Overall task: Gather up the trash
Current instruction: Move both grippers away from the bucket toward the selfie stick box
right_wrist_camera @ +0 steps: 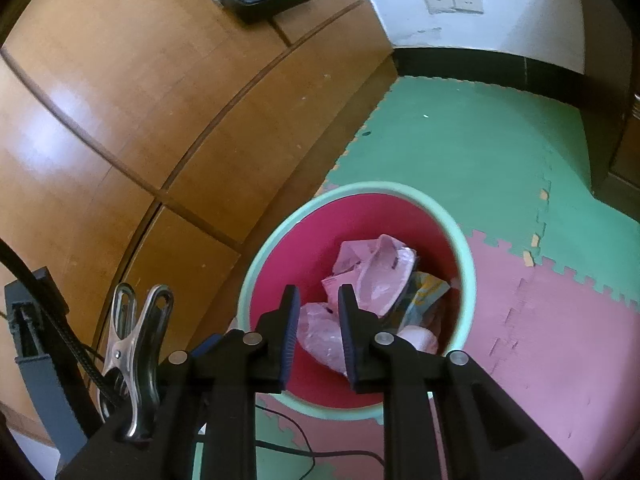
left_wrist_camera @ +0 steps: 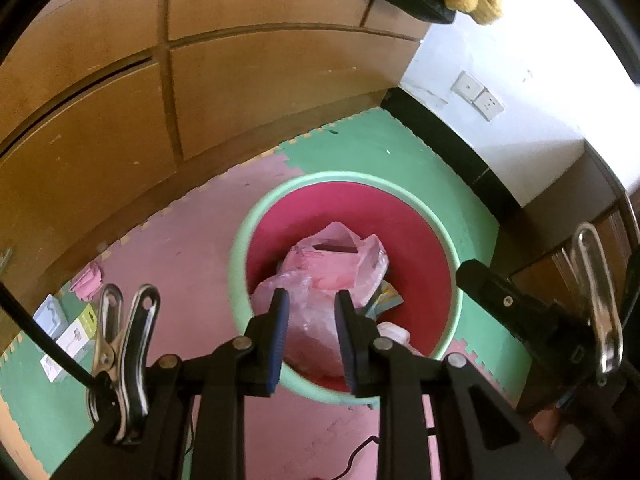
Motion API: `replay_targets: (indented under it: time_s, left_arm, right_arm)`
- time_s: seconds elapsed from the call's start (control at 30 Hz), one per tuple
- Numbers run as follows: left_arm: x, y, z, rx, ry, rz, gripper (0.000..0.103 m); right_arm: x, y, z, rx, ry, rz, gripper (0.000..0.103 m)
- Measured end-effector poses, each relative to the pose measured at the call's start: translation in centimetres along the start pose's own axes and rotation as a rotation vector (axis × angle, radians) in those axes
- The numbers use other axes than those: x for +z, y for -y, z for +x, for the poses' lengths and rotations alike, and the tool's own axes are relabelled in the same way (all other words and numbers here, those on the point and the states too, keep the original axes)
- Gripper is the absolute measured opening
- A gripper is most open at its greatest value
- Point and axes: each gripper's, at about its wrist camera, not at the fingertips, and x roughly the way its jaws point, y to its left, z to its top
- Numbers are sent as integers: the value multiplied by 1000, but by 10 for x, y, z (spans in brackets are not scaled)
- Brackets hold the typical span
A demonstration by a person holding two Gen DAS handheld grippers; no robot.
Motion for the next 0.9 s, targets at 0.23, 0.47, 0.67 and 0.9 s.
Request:
replay_targets:
  time_s: [0.23,0.47,0.67,0.9]
  left_arm:
    - [-5,-28,-17,26,20,-33,23]
    - [-9,-62,-43,40,43,-74,23]
    - [-13,-98,-72,99,62,-124,23]
    - [-28,-146,-106,214,47,-191,23]
  right_arm:
    - [-4,-24,2,28,-14,-32,22]
    - [-15,-58,6,49,-26,-78,27]
    - [-28,-89,11,72,-51,-135,27]
    - [-40,-125,14,105,-67,-184,27]
